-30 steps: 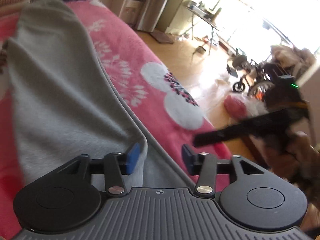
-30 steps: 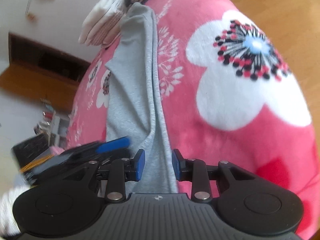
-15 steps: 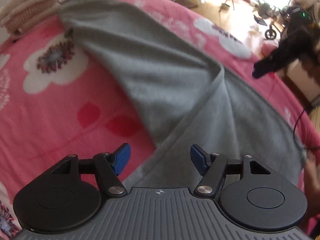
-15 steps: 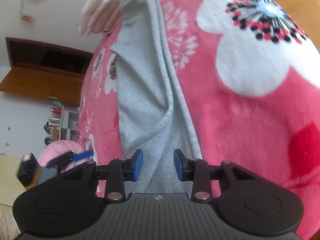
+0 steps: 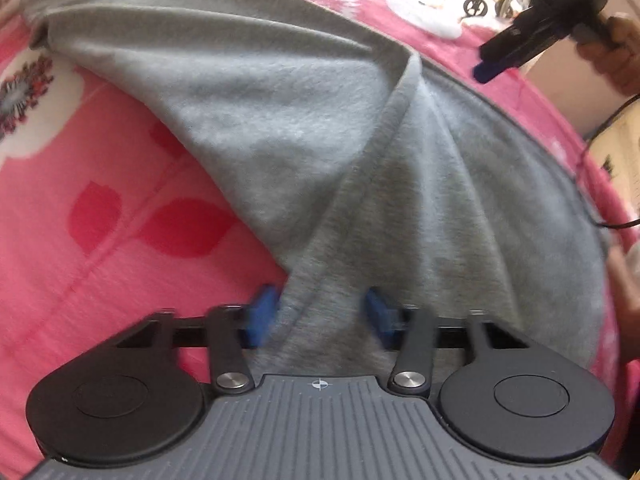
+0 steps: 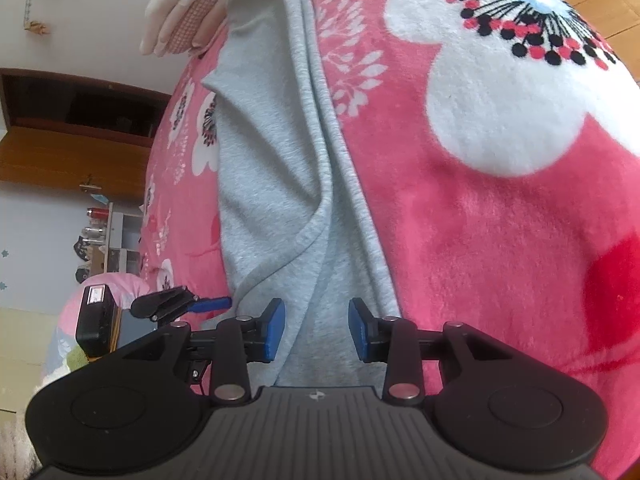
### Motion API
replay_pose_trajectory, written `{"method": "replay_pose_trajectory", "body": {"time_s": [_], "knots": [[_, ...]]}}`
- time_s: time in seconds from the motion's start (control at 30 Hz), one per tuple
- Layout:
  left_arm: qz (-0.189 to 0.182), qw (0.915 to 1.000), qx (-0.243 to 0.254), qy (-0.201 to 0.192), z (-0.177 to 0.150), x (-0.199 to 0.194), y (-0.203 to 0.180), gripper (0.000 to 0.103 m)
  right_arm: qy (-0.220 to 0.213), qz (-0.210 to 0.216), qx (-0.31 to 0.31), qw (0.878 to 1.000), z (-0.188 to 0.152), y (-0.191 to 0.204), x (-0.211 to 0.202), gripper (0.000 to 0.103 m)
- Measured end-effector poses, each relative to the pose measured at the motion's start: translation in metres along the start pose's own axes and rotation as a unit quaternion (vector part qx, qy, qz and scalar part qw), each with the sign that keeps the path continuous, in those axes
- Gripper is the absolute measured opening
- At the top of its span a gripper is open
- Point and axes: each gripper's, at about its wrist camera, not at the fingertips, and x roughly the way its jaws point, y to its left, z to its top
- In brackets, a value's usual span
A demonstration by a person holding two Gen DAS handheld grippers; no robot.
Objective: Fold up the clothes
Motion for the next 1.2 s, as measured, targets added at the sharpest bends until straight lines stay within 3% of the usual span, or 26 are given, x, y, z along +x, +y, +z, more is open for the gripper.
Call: {"method": "replay_pose_trajectory", "body": {"time_s": [0.03,0.07,0.2,0.3,0.47,0.63,0.7,0.73,0.8,1.03,1.2], "knots": [[-0.003,1.0000,-0.002,-0.005,-0.003,-0.003,-0.002,0.016,-0.001,0.002,0.001,1.000,0.002,0.000,0.001,0.038],[-0.006,0.9999,-0.005,-0.010,-0.006,-0.006,-0.004,0.008,-0.003,0.003,0.003,1.000,0.004,0.001,0.002,0.038],[-0.028,0.9990,-0.018,-0.031,-0.017,-0.024,-0.019,0.005,-0.008,0.007,0.013,1.000,0.012,0.004,0.014,0.038],[-0.070,0.9956,-0.030,-0.055,-0.019,-0.043,-0.040,0.005,-0.012,0.007,0.025,1.000,0.019,0.005,0.023,0.039],[-0.158,0.9820,-0.042,-0.094,-0.013,-0.060,-0.084,0.004,-0.019,0.004,0.048,0.999,0.025,-0.001,0.032,0.042],[-0.217,0.9709,-0.004,-0.102,0.003,-0.052,-0.132,0.004,-0.020,-0.020,0.031,0.999,0.024,0.005,0.041,0.040],[-0.227,0.9687,-0.008,-0.099,0.011,-0.045,-0.137,0.004,-0.025,-0.025,0.012,0.999,0.022,0.009,0.041,0.031],[-0.232,0.9675,-0.012,-0.099,0.015,-0.042,-0.138,0.004,-0.027,-0.028,0.002,0.999,0.021,0.012,0.042,0.017],[-0.242,0.9652,-0.018,-0.097,0.022,-0.035,-0.140,0.004,-0.032,-0.033,-0.018,0.999,0.019,0.016,0.042,0.006],[-0.247,0.9626,0.007,-0.110,0.038,-0.046,-0.142,0.004,-0.063,0.004,-0.039,0.997,0.019,0.029,0.019,0.004],[-0.249,0.9634,0.017,-0.099,0.047,-0.037,-0.148,0.004,-0.068,-0.007,-0.029,0.997,0.023,0.018,0.015,0.004]]}}
